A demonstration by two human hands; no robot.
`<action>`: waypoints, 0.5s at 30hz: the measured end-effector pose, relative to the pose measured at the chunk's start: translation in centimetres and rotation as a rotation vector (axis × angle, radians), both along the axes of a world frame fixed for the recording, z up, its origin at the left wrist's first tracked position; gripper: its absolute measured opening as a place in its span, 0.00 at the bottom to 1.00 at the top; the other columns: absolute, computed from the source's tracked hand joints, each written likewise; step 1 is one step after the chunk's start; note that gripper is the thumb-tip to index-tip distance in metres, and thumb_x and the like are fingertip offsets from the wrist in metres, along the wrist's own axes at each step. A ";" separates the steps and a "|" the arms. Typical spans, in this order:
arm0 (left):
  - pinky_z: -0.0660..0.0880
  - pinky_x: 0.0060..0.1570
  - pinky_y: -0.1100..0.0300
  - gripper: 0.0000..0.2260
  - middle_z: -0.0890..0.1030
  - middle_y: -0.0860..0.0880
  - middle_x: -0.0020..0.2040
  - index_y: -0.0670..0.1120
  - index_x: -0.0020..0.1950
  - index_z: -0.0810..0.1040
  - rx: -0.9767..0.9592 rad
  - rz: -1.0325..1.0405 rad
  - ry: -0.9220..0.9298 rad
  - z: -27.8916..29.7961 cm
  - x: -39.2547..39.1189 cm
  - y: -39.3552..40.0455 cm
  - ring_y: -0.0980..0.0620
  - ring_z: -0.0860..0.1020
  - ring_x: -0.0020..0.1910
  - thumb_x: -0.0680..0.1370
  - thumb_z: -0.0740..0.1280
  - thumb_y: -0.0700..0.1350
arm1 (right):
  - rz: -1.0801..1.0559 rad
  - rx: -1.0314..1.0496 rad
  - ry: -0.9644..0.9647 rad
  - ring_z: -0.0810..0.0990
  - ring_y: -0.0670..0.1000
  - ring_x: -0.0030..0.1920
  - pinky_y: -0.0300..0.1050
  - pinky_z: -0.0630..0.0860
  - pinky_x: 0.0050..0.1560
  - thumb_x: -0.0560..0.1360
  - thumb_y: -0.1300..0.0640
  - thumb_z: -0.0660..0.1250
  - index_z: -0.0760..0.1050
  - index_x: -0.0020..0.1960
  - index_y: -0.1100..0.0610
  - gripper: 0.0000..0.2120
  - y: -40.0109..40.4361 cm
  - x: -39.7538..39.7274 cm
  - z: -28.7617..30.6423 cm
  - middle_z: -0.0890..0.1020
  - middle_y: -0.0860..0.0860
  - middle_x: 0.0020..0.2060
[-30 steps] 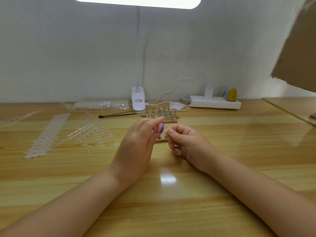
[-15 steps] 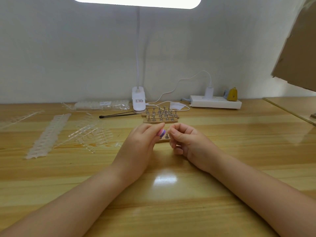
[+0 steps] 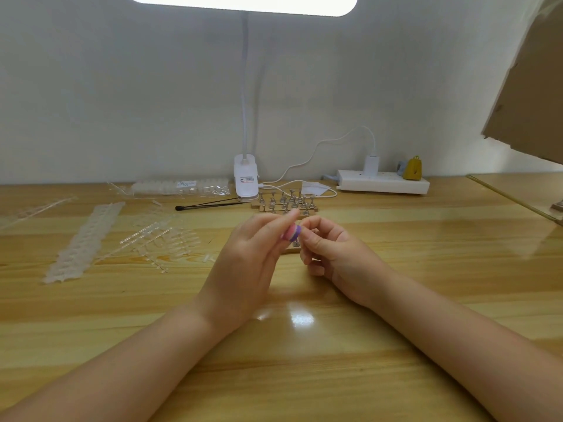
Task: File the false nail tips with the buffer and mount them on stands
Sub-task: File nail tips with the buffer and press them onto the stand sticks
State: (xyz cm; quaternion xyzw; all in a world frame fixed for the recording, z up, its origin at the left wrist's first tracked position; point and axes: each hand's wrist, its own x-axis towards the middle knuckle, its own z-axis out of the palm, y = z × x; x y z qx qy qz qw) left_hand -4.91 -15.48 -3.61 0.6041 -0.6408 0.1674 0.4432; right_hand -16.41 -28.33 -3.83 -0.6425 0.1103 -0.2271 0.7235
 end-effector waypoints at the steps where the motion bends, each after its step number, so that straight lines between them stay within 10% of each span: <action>1: 0.73 0.56 0.58 0.15 0.79 0.45 0.55 0.41 0.67 0.74 0.033 -0.005 -0.004 -0.1 0.0 -0.1 0.48 0.77 0.54 0.80 0.63 0.40 | -0.002 0.006 0.002 0.72 0.45 0.32 0.36 0.64 0.29 0.71 0.54 0.67 0.73 0.46 0.55 0.07 0.0 0.0 0.0 0.75 0.47 0.31; 15: 0.69 0.53 0.62 0.11 0.79 0.47 0.50 0.42 0.60 0.79 0.115 0.118 -0.016 -0.4 0.3 0.0 0.47 0.77 0.50 0.78 0.66 0.39 | -0.024 0.143 0.022 0.72 0.45 0.31 0.35 0.64 0.26 0.69 0.56 0.68 0.79 0.41 0.57 0.04 -0.3 0.0 0.4 0.75 0.50 0.31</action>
